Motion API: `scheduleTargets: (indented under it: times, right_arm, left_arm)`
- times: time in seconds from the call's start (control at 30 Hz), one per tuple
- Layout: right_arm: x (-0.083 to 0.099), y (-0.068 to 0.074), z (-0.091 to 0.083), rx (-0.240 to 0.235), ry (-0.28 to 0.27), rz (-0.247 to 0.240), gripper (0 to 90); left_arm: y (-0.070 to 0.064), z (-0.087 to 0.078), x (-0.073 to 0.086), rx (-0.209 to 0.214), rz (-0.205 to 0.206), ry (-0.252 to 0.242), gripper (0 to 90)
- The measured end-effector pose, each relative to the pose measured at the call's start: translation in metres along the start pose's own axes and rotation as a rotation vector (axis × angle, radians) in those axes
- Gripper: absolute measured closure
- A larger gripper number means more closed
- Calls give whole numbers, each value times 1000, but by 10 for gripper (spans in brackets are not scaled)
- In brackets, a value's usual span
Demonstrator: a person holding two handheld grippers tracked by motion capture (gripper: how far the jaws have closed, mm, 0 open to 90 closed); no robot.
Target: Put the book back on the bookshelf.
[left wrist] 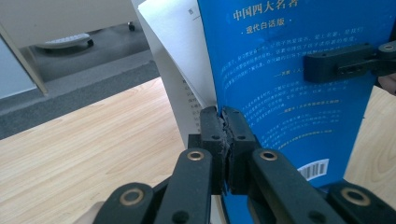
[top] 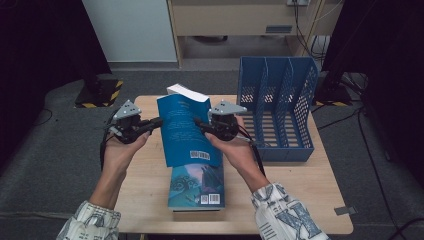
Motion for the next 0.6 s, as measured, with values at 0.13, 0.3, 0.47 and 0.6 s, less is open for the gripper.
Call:
scheduleTargets:
  times: [0.13,0.3,0.47,0.6]
  right_arm:
    - [3,7,-10,-18,-4,-12,602]
    - [7,12,-24,-40,-10,-15,605]
    - [12,17,-34,-56,-21,-29,606]
    - [13,20,-38,-70,-17,-35,604]
  left_arm:
    - [-7,-8,3,8,8,-6,881]
    - [-15,-14,7,30,17,-19,892]
    - [-16,-13,10,-12,43,-26,849]
    - [-16,-6,16,-13,40,-1,765]
Point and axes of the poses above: each handheld gripper's, and its own axes: z roughly forward along the jaws, x roughly out of its underside, y roughly to its left, the point moved 6 cm from there along z, roughly forward along the jaws, and after that the axes turned 2 degrees about -z, right-handed, at the moved point
